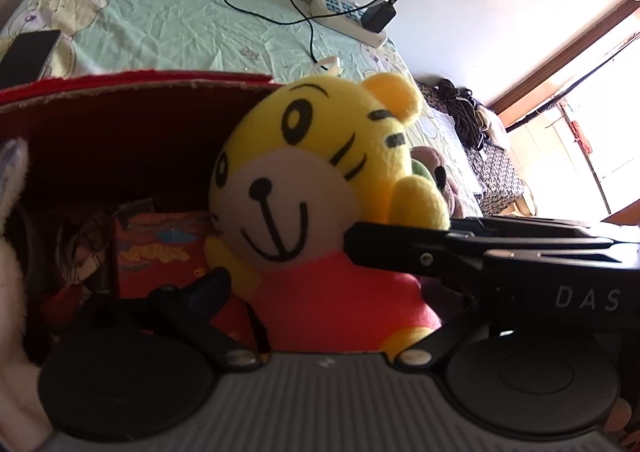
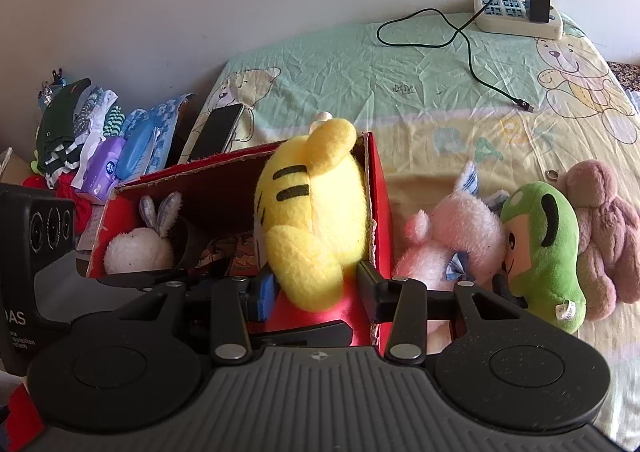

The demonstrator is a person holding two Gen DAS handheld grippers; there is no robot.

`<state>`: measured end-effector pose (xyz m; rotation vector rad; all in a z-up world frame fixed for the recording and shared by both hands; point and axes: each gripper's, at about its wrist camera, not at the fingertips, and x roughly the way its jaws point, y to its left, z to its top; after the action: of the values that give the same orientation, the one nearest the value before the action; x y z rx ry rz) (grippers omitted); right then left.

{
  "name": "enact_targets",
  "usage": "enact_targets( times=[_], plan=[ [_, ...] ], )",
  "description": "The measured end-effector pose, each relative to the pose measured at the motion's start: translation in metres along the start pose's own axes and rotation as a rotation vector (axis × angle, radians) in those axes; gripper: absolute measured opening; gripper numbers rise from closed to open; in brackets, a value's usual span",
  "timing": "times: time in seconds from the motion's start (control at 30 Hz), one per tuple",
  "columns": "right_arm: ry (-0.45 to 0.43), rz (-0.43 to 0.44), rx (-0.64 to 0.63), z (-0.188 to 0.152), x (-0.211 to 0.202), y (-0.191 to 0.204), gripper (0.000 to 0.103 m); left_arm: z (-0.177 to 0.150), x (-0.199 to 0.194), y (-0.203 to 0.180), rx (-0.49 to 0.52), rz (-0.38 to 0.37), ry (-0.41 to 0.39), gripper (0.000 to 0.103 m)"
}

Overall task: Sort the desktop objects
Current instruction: 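Lower the tiger plush into the red box and open the right tool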

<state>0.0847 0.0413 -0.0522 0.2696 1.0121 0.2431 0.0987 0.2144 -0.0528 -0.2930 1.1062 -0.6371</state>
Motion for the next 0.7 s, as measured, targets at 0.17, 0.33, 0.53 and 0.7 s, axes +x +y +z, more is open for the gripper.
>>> enact_targets(
  times=[0.17,0.33,0.53,0.7],
  plan=[
    [-0.033,0.009,-0.002,-0.002,-0.009,-0.001,0.045,-0.003,0.001,-0.012,0.045,0.032,0.002,0.101],
    [-0.049,0.017,0.009,-0.003,-0.014,-0.001,0.045,-0.005,-0.002,-0.02,0.08,0.086,-0.016,0.101],
    [-0.055,0.006,0.003,-0.008,-0.015,0.0,0.045,-0.003,-0.004,-0.022,0.088,0.131,-0.032,0.101],
    [-0.064,-0.001,0.017,-0.013,-0.018,-0.002,0.045,-0.007,-0.01,-0.026,0.101,0.158,-0.041,0.101]
  ],
)
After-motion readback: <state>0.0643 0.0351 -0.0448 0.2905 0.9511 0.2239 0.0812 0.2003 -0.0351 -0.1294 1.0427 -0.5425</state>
